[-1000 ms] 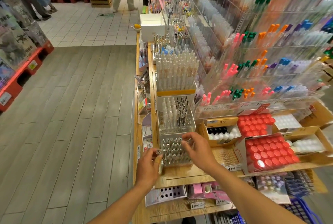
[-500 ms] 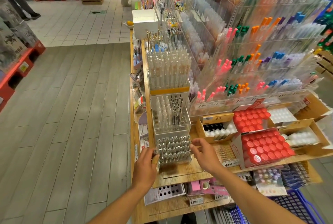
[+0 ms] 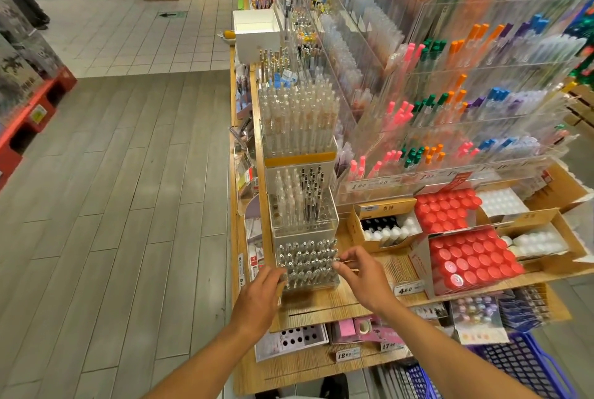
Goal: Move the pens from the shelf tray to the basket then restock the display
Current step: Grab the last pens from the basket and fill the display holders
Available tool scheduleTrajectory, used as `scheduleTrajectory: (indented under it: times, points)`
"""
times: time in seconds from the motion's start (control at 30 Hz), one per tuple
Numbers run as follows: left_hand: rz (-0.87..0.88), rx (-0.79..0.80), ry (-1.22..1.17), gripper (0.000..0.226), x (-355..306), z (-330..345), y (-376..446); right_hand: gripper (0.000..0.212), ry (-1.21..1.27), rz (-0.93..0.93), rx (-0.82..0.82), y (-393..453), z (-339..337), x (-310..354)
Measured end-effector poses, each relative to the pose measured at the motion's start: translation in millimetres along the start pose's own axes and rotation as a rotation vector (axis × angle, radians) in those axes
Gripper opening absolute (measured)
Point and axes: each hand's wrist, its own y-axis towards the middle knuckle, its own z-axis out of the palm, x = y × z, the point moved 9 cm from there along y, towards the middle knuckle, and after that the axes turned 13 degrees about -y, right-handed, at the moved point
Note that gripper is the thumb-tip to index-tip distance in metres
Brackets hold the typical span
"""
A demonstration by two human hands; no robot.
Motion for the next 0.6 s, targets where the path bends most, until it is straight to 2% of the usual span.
scheduleTrajectory:
  times: [0.27, 0.6]
  points:
    - [-0.135, -0.012, -0.047, 0.023, 25.8, 4.8, -7.2, 0.017, 0.031, 0.003, 0.008, 1.7, -0.9, 1.9]
    - [-0.265, 0.022, -0.053, 0.031, 39.5, 17.6, 2.8, 0.017, 0.041, 0.009, 0.041, 1.5, 1.6, -0.2]
